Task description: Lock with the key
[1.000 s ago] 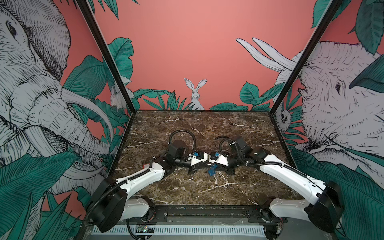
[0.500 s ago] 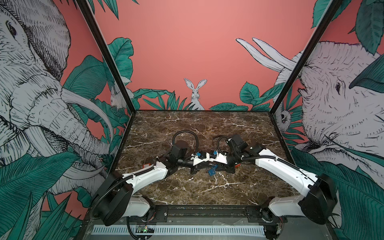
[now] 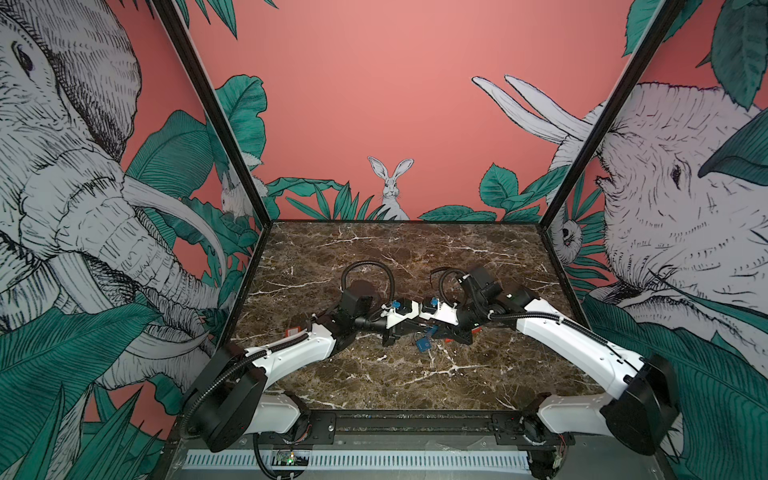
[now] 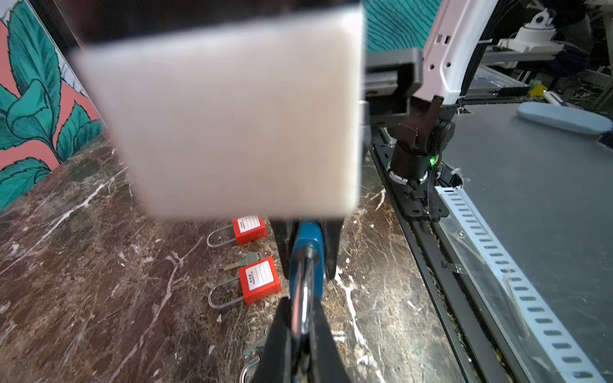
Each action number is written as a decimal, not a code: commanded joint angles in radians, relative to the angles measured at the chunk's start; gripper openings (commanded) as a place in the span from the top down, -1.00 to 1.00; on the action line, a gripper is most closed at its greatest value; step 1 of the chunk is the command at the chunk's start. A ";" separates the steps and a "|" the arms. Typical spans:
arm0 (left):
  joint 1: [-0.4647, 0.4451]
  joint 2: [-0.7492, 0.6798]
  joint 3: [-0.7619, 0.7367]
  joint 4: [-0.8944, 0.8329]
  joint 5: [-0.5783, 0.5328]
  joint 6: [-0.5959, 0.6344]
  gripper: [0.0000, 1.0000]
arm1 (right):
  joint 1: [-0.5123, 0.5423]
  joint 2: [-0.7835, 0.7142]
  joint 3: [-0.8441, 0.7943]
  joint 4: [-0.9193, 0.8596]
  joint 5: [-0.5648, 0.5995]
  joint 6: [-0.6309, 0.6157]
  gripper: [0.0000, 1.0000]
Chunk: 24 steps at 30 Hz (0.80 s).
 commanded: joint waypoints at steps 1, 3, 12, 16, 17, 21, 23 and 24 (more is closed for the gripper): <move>-0.026 0.015 -0.019 0.171 0.124 -0.046 1.00 | 0.015 -0.060 0.048 0.405 -0.245 0.043 1.00; -0.008 0.009 -0.019 0.203 0.130 -0.078 1.00 | 0.009 -0.076 0.042 0.362 -0.232 0.025 0.98; 0.071 0.018 -0.005 0.369 0.149 -0.221 1.00 | -0.016 -0.156 0.047 0.163 -0.163 -0.040 0.15; 0.089 0.044 0.004 0.495 0.148 -0.317 1.00 | -0.025 -0.211 0.038 0.144 -0.132 -0.016 -0.03; 0.091 0.051 0.007 0.526 0.147 -0.339 1.00 | -0.031 -0.226 0.036 0.137 -0.124 -0.011 -0.05; 0.094 0.068 0.022 0.591 0.150 -0.394 1.00 | -0.070 -0.280 0.021 0.147 -0.137 0.043 -0.10; 0.094 0.073 0.031 0.610 0.156 -0.416 1.00 | -0.093 -0.305 0.009 0.160 -0.149 0.068 -0.10; 0.094 0.074 0.035 0.616 0.160 -0.424 1.00 | -0.102 -0.314 0.002 0.164 -0.152 0.076 -0.09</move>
